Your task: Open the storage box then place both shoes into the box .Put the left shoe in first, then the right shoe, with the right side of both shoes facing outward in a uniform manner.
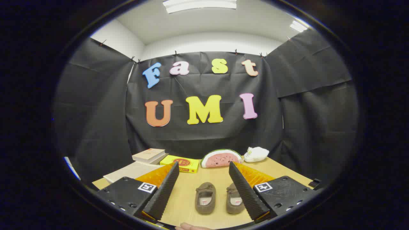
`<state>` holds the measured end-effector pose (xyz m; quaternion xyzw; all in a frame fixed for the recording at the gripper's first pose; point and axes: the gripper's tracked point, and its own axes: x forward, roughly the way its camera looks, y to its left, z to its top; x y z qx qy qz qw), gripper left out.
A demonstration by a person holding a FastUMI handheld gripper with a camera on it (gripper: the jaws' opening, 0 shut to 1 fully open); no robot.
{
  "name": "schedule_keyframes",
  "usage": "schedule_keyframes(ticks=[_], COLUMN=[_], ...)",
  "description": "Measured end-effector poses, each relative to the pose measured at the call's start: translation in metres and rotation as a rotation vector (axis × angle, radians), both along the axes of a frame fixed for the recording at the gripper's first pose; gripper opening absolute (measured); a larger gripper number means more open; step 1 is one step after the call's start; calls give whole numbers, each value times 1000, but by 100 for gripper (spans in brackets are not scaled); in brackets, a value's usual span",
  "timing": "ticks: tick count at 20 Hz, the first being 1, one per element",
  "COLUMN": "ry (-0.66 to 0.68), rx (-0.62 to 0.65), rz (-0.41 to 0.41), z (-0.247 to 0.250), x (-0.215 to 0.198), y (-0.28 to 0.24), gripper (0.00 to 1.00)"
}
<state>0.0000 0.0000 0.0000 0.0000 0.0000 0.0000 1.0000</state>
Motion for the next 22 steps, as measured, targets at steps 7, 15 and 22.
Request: schedule_keyframes(ticks=[7, 15, 22], ry=[38, 65, 104], rx=[25, 26, 27], rz=[35, 5, 11], z=[-22, -45, -62], x=[-4, 1, 12], y=[4, -10, -12], gripper=[96, 96, 96])
